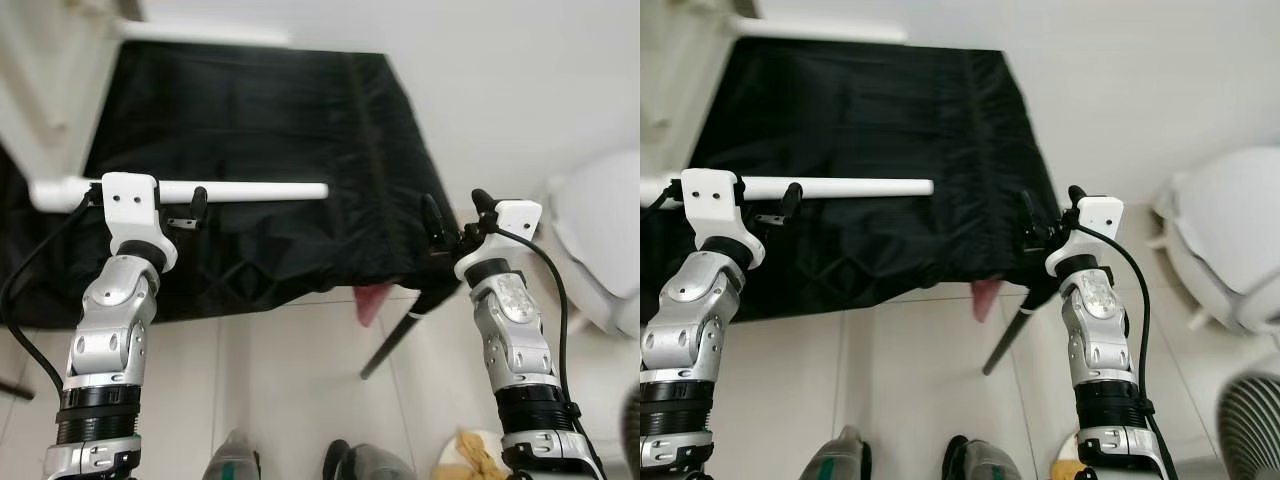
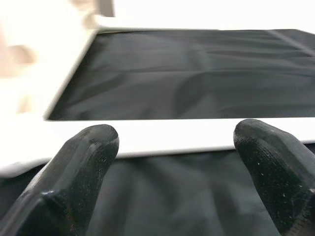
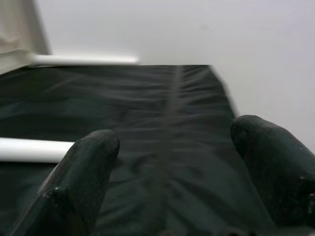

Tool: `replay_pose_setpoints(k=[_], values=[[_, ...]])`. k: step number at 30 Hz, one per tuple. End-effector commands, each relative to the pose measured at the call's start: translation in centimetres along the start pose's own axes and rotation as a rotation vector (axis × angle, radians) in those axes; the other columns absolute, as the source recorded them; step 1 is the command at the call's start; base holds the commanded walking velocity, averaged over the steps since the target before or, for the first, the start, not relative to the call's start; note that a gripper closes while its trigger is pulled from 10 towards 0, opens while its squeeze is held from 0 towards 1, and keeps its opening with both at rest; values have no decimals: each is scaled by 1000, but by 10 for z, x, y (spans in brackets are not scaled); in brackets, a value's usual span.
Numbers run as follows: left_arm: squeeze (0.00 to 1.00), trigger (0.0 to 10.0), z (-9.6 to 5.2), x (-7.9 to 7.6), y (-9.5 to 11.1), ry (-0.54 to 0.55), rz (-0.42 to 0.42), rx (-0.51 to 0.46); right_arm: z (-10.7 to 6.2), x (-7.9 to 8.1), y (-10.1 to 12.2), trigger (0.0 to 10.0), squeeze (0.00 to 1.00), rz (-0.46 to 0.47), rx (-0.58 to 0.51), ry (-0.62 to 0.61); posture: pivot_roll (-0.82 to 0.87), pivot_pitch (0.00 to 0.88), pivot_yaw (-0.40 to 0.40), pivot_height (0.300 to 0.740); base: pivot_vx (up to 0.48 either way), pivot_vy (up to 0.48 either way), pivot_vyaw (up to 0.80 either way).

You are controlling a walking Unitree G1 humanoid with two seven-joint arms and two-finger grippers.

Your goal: Building children table

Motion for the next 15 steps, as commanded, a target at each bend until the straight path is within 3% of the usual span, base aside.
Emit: replay_pose_setpoints(k=[1, 11, 15], values=[[0, 10000, -2, 3, 2, 33, 13, -12, -1, -2, 2, 10000, 0, -14, -4, -3, 85, 90, -34, 740, 0, 0, 794], [0, 10000, -3, 6, 0, 41, -8, -5, 0, -5, 3, 10000, 0, -22, -7, -7, 85, 90, -33, 740, 0, 0, 794], [0, 10000, -2, 9, 0, 53, -13, -2, 0, -5, 4, 10000, 0, 8, -14, -7, 86, 89, -33, 740, 0, 0, 0]])
Point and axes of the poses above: a point about 5 cm out from each wrist's last joint towards the gripper, its own z axis pointing out of the wrist towards the gripper, its own y axis along the axis of the wrist's last joint, x = y × z, the point moved 5 cm from there along z, pointing out of the wrist towards the gripper, and after that the axes turned 2 degrees about z, right-handed, at the moved point
